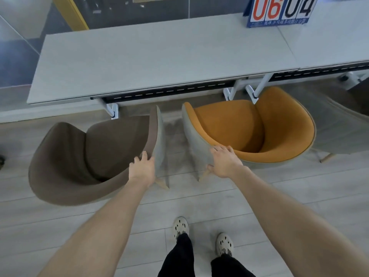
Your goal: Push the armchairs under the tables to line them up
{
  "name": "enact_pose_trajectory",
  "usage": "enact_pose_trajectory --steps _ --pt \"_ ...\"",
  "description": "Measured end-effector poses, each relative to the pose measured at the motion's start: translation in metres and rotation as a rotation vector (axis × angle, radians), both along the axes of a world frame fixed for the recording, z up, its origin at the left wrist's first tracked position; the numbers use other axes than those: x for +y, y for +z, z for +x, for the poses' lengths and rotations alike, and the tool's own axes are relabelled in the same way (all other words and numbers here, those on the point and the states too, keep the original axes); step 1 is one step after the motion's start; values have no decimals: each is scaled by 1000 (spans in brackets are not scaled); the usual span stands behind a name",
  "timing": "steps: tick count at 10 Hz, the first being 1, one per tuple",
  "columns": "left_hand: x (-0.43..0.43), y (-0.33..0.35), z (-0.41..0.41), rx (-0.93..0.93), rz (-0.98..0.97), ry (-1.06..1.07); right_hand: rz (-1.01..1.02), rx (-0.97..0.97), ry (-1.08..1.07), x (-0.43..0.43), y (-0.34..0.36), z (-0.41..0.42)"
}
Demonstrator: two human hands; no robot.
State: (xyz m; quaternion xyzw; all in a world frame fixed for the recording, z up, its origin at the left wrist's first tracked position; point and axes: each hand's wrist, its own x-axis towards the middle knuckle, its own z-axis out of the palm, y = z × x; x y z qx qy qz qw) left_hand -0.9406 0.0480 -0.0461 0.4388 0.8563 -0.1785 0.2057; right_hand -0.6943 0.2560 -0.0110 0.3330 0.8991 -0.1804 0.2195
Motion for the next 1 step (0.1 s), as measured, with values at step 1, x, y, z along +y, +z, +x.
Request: enact_pose_trajectory --steps 1 --pt "24 17 23 -34 90 -59 42 35 -32 15 18 23"
